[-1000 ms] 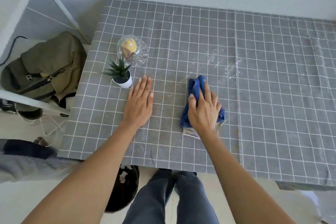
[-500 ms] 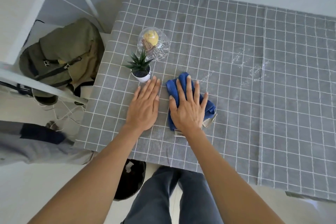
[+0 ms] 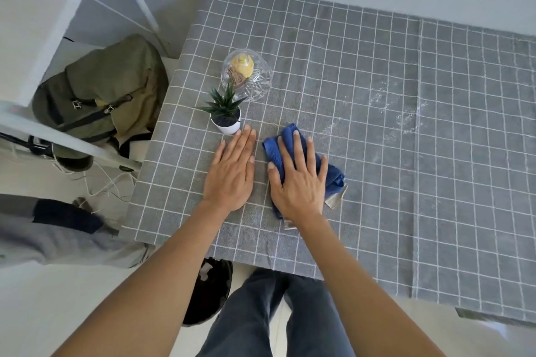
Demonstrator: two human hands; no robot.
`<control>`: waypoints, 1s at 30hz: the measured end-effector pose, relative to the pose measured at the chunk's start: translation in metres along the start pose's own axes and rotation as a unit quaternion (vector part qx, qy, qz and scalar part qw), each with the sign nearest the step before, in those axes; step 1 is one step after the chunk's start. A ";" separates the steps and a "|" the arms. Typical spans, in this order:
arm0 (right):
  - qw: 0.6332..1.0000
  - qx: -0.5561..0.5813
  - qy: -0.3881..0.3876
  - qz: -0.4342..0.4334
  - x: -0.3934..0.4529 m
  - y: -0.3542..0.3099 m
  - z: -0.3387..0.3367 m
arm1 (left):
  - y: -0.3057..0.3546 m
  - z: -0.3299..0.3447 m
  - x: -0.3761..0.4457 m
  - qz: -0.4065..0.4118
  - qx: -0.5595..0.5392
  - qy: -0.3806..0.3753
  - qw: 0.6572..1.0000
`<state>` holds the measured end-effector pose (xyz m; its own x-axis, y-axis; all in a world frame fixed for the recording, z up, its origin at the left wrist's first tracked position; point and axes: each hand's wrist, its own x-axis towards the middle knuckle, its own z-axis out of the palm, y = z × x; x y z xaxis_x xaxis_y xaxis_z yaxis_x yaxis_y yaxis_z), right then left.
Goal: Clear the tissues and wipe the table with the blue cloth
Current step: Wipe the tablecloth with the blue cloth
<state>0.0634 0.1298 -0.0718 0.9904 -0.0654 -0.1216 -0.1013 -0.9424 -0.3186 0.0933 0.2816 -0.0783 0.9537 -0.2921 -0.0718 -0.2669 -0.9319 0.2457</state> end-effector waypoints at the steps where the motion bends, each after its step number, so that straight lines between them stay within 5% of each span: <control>1: 1.000 -0.009 -0.002 -0.002 0.003 0.008 -0.002 | 0.000 0.000 0.000 0.000 -0.002 0.001 1.000; 10: 0.981 -0.011 0.039 0.190 0.023 0.077 -0.028 | -0.001 0.003 0.000 -0.006 -0.003 -0.012 1.000; 13: 0.987 -0.003 0.043 0.157 0.020 0.048 -0.022 | -0.001 0.002 0.001 -0.006 -0.002 -0.008 1.000; 17: 1.000 -0.002 0.001 0.003 0.001 0.003 -0.003 | -0.001 0.002 0.001 -0.006 -0.004 -0.009 1.000; 20: 1.000 -0.004 0.005 -0.010 -0.001 0.005 -0.001 | -0.001 0.003 0.001 -0.004 -0.009 -0.006 1.000; 27: 0.980 0.008 0.051 0.191 0.021 0.083 -0.026 | -0.003 0.006 0.001 -0.007 -0.017 -0.016 1.000; 30: 0.976 0.008 0.066 0.207 0.022 0.079 -0.026 | -0.003 0.005 0.000 -0.008 -0.009 -0.015 1.000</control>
<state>0.0794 0.0459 -0.0754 0.8676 -0.4823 -0.1212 -0.4960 -0.8210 -0.2827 0.0936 0.2829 -0.0840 0.9534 -0.2830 -0.1044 -0.2483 -0.9328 0.2613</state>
